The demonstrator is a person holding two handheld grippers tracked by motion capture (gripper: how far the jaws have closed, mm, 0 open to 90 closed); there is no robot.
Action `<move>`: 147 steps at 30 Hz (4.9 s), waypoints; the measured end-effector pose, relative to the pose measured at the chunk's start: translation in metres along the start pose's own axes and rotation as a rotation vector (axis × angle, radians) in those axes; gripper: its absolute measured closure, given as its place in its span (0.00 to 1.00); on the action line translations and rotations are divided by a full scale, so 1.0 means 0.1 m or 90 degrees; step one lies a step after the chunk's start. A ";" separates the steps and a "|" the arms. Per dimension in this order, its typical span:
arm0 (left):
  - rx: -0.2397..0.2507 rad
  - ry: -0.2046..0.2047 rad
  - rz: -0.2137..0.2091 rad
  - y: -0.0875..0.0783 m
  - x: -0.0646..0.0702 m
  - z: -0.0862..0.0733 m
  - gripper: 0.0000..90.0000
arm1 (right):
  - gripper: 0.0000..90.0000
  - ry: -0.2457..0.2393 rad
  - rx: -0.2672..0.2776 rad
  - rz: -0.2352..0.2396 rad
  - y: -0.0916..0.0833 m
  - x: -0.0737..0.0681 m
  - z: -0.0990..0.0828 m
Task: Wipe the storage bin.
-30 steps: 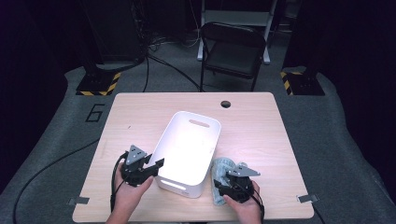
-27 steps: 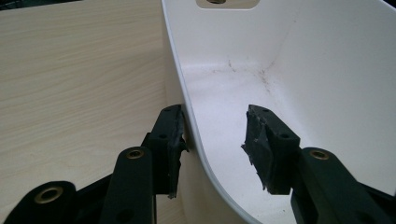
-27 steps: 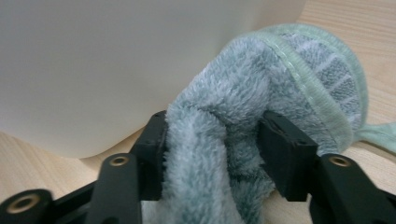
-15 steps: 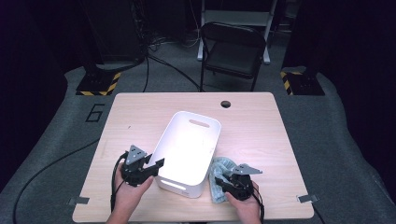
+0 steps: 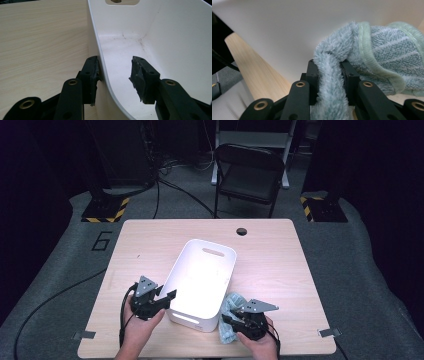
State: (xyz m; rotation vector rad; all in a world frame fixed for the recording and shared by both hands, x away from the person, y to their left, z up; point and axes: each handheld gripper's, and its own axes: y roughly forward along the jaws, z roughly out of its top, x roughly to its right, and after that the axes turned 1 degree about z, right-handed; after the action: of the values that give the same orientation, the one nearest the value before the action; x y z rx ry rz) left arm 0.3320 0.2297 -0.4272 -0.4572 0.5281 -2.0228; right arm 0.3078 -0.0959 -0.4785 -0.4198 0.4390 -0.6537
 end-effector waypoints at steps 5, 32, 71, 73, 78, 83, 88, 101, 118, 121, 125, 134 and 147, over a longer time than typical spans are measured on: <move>0.000 -0.004 0.005 0.00 0.01 0.00 0.64 | 0.80 -0.019 0.028 0.005 -0.12 -0.11 0.12; 0.009 -0.041 -0.019 -0.08 -0.02 -0.01 0.61 | 0.81 0.007 0.046 -0.036 0.05 0.11 0.22; -0.012 -0.013 -0.025 -0.04 0.09 -0.01 0.56 | 0.80 -0.003 0.060 0.005 -0.35 -0.18 0.21; -0.009 -0.010 -0.017 -0.04 0.11 -0.01 0.56 | 0.80 0.000 0.063 0.009 -0.34 -0.20 0.19; -0.007 -0.015 -0.013 -0.04 0.12 -0.02 0.57 | 0.81 0.015 0.069 0.024 -0.31 -0.15 0.18; -0.004 -0.029 -0.007 -0.05 0.07 -0.02 0.57 | 0.80 0.019 0.072 0.021 -0.22 -0.10 0.20; 0.008 -0.057 -0.001 -0.05 0.01 -0.03 0.55 | 0.80 0.024 0.083 0.014 -0.09 0.00 0.27; -0.006 -0.044 -0.028 -0.12 0.01 0.00 0.54 | 0.80 0.031 0.068 0.002 -0.29 -0.05 0.26; -0.001 -0.043 -0.030 -0.12 0.06 -0.01 0.60 | 0.80 0.027 0.022 -0.009 -0.12 -0.09 0.11; 0.000 -0.048 -0.029 -0.11 0.06 -0.01 0.60 | 0.80 0.035 0.001 -0.017 -0.03 -0.04 0.04; 0.001 -0.056 -0.027 -0.10 0.05 0.00 0.61 | 0.80 0.057 -0.028 -0.014 0.09 0.05 -0.05; 0.012 -0.065 -0.028 -0.04 0.04 0.02 0.60 | 0.79 0.063 -0.039 -0.034 0.22 0.17 -0.10; 0.043 -0.046 -0.040 -0.07 -0.03 0.02 0.51 | 0.78 0.071 -0.012 -0.059 0.02 0.32 -0.08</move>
State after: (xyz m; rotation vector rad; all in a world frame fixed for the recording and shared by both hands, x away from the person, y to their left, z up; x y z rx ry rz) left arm 0.3295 0.2347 -0.4219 -0.5096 0.4045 -2.0695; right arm 0.3274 -0.1167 -0.4941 -0.4242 0.5344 -0.7660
